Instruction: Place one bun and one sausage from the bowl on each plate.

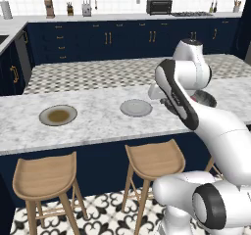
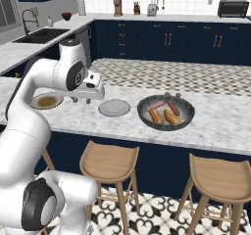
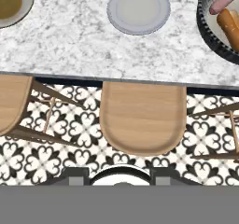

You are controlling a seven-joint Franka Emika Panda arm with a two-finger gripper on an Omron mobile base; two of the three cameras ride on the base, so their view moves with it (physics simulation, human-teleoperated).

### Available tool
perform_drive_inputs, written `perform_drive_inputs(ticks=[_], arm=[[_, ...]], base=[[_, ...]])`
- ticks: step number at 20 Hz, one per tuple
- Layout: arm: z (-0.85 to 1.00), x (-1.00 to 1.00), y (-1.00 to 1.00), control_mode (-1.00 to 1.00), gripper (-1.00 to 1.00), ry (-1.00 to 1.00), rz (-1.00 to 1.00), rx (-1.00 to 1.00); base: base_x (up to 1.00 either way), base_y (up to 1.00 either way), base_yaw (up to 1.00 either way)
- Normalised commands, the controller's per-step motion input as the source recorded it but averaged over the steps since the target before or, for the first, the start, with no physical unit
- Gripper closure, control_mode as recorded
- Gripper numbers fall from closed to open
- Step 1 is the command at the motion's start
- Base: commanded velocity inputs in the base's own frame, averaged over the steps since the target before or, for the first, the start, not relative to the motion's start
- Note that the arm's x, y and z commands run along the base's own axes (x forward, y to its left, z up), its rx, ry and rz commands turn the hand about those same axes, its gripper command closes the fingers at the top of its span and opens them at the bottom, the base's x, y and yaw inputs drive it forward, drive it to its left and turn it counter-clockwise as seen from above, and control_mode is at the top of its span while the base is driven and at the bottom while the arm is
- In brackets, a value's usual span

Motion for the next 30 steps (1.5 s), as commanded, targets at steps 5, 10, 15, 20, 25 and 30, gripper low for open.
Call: perform_drive_inputs(ticks=[5,10,15,20,25,30], arm=[[-0.03,0.33,-0.49,-1.0,-1.0,0.03,0.0,0.0],[-0.07,0.77,-0.97,-1.0,-1.0,0.21,-0.02,-0.07],[-0.13,0.81,-1.0,-1.0,-1.0,0.23,-0.08,-0.12],[-0.46,0.47,-1.0,-1.0,-1.0,0.07,-0.01,-0.01],[-0.26,0.18,-0.48,-1.0,-1.0,0.0,0.0,0.06],[-0.49,0.48,-0.55,-1.0,-1.0,0.04,0.01,-0.02]], base=[[0.0,0.0,0.0],[0.0,0.0,0.0],[0.0,0.0,0.0],[0.0,0.0,0.0],[0.0,0.0,0.0],[0.0,0.0,0.0]])
